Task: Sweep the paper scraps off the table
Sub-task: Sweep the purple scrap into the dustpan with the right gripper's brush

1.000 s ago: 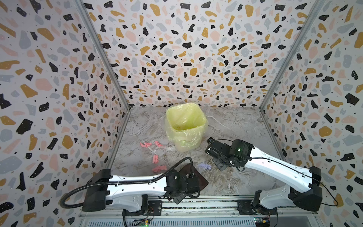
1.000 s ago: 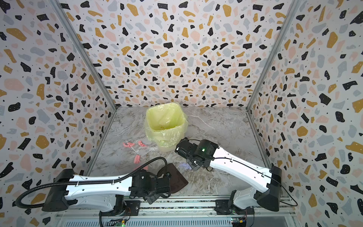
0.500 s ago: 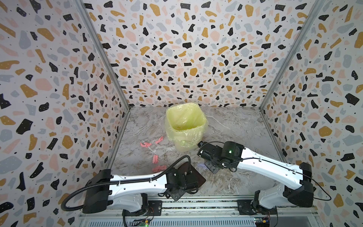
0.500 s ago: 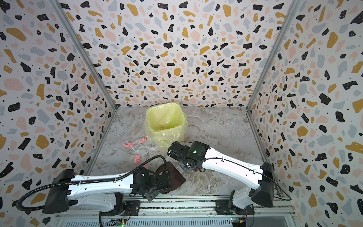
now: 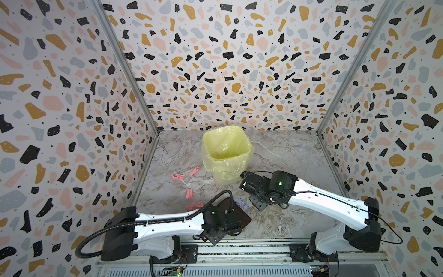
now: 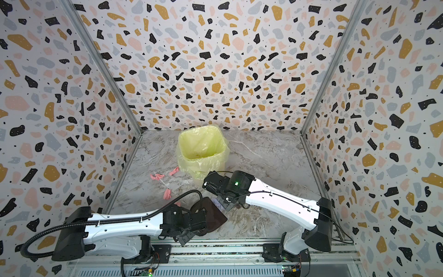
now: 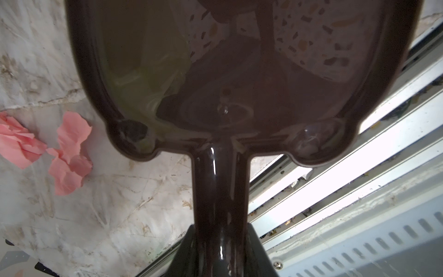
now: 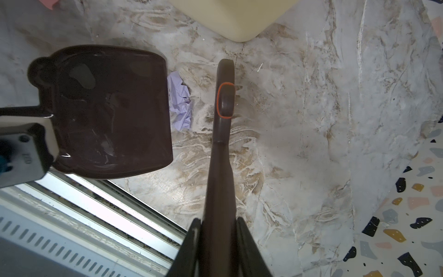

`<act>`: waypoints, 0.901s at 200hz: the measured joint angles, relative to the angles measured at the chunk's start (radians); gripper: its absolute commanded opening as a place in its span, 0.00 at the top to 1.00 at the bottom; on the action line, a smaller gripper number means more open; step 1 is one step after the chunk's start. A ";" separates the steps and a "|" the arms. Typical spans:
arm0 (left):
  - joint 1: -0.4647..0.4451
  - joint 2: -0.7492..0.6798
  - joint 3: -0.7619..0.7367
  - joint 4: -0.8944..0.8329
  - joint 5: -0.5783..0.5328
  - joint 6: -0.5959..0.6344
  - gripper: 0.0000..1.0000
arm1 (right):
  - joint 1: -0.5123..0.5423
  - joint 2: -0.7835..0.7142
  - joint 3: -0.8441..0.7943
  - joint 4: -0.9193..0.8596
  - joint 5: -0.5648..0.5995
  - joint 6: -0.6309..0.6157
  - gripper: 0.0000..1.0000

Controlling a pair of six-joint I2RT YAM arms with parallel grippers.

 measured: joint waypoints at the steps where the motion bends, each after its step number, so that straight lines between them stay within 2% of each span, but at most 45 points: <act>1: 0.000 0.000 0.000 0.000 0.000 0.000 1.00 | 0.001 0.001 0.000 0.000 0.000 0.000 1.00; 53: 0.007 0.000 -0.008 0.010 0.007 0.001 1.00 | 0.045 0.056 0.000 0.019 -0.006 -0.043 1.00; 118: 0.018 0.000 -0.015 0.016 0.008 0.004 1.00 | 0.082 0.014 0.012 0.084 -0.185 -0.062 1.00; 180: 0.023 -0.003 -0.019 0.012 0.006 0.015 1.00 | 0.087 -0.039 0.027 0.076 -0.243 -0.027 1.00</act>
